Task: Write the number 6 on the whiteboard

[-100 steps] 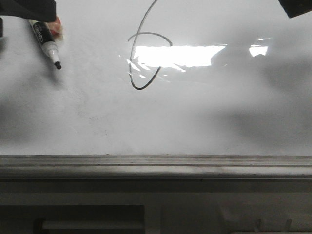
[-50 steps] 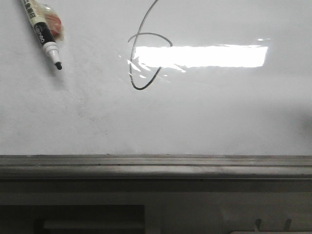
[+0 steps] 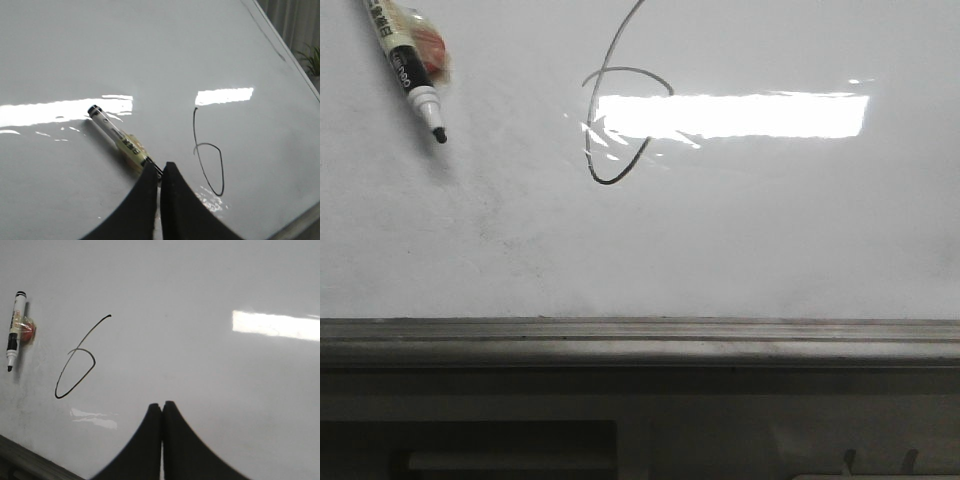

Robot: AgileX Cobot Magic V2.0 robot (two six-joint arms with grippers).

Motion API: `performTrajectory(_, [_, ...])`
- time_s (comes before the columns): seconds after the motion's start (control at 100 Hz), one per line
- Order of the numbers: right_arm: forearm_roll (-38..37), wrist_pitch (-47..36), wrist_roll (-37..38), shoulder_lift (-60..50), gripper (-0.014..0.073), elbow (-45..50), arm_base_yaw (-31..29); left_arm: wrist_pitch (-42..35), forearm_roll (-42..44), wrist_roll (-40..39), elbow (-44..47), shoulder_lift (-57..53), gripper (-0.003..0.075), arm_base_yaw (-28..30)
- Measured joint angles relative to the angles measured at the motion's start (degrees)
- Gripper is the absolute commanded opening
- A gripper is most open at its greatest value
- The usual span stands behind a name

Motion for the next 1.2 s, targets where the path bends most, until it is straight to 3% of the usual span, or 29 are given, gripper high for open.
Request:
performTrajectory(0.25, [0.1,-0.6,-0.1,-0.5,-0.0065,1.2,0.0,-3.2,-4.5,0.0,0.0,-1.1,-0.0020,-1.6])
performTrajectory(0.87, [0.1,-0.6,-0.1,-0.5,-0.0065,1.2,0.0,-3.9,-3.9,-0.4,0.2,-1.2,-0.0020,-1.9])
performTrajectory(0.93, [0.1,-0.6,-0.1,-0.5,-0.0065,1.2,0.0,-4.7,0.8,-3.3,0.9,-1.2,-0.0020,-1.9])
performTrajectory(1.03, [0.1,-0.6,-0.1,-0.5,-0.0065,1.2,0.0,-5.5,15.9,-16.1,2.5,0.1,-0.0020,-0.3])
performTrajectory(1.2, [0.1,-0.6,-0.1,-0.5,-0.0065,1.2,0.0,-1.7,44.0,-41.7,5.0,1.6,-0.0020,10.1])
